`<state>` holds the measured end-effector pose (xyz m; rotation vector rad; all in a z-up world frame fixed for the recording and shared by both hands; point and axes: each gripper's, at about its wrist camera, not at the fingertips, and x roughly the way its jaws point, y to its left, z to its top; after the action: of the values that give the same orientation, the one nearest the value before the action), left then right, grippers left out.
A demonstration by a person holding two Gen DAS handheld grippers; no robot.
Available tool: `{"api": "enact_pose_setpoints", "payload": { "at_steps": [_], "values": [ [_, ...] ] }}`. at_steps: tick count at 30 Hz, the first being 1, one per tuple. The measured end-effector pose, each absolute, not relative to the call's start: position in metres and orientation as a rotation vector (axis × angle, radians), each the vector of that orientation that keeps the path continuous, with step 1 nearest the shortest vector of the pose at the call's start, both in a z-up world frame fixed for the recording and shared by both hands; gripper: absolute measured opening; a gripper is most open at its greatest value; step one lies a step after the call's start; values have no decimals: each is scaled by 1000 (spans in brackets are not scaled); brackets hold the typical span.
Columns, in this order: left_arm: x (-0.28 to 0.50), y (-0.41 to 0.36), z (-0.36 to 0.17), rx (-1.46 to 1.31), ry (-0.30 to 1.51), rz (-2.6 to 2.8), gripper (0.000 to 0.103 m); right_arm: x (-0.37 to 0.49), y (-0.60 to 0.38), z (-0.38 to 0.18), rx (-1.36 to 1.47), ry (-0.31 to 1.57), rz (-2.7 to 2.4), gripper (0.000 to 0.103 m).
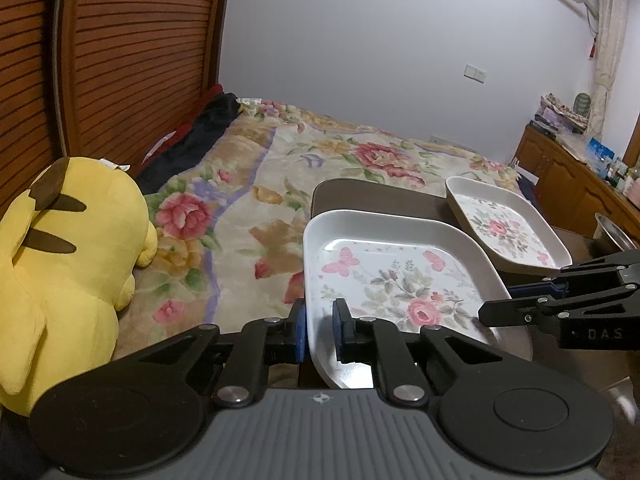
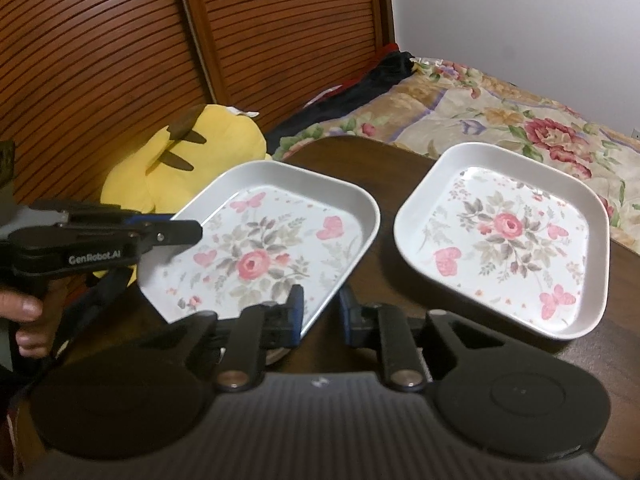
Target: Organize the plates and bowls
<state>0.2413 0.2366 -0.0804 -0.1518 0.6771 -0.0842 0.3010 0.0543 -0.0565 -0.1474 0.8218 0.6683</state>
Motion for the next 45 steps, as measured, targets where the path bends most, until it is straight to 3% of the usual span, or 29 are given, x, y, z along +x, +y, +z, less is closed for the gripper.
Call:
{"api": "enact_pose_setpoints", "payload": {
  "at_steps": [32,45],
  "values": [
    [171,184,-20,-107,597,-148,15,232,-4,3,-114,712,618,17],
    [139,152,-15,-85,585,-204,15,190,-39,3,-99,694,565,17]
  ]
}}
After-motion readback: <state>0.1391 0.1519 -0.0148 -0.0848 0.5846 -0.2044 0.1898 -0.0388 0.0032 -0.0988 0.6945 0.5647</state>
